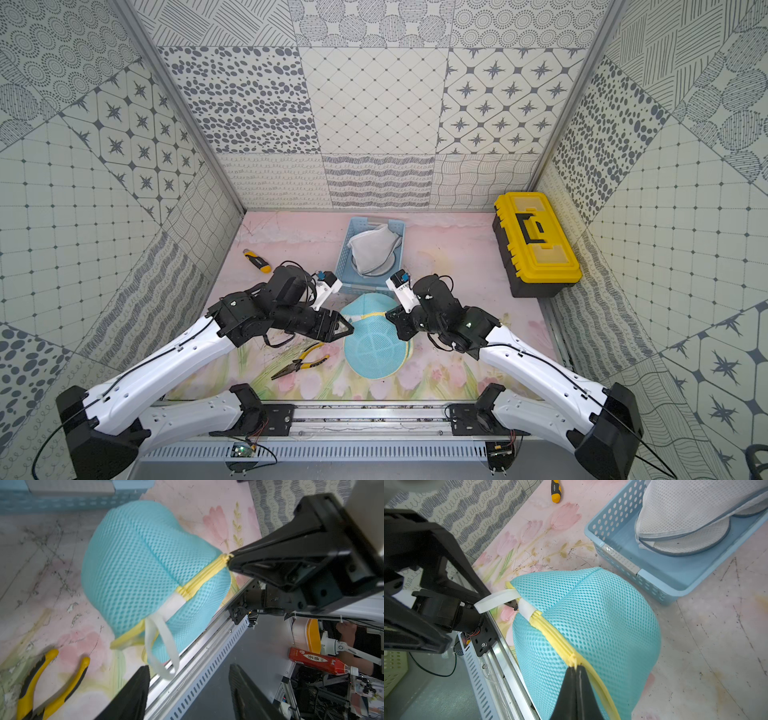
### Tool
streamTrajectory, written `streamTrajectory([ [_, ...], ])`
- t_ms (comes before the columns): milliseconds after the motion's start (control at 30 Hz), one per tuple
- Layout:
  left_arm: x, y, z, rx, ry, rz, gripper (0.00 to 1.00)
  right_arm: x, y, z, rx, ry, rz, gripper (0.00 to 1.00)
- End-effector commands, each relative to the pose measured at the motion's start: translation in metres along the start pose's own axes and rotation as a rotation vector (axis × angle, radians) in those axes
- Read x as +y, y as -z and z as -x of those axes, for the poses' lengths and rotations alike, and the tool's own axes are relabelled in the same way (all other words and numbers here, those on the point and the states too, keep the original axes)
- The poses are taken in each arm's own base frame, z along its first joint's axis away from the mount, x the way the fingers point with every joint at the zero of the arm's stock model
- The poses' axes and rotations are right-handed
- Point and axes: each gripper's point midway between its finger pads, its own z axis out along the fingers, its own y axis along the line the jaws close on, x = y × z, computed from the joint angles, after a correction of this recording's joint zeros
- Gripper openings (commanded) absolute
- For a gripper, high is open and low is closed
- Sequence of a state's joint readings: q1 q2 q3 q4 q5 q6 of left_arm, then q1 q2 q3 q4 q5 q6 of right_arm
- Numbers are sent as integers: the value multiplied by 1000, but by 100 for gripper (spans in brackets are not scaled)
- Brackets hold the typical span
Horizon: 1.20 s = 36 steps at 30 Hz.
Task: Turn the laundry bag inside out
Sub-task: Zip the zipper on the laundry bag.
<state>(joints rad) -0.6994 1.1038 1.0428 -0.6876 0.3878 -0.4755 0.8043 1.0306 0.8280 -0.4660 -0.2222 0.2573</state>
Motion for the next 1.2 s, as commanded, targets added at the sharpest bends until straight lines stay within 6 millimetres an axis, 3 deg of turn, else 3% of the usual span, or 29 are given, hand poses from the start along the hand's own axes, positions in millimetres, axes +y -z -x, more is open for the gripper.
streamTrajectory([
  [0,-44,-14,80,-231,-236,-157,68,4,-1,9,-36,21,25,0],
  [100,-36,-40,82,-157,-229,-146,68,5,1,11,-44,23,26,0],
  [300,-27,-60,74,-92,-205,-146,68,6,1,15,-52,40,29,0],
  [633,-32,-63,47,24,-181,-197,32,6,5,32,-90,59,10,0],
  [1167,-20,-59,17,103,-142,-149,36,8,7,38,-113,38,17,0],
])
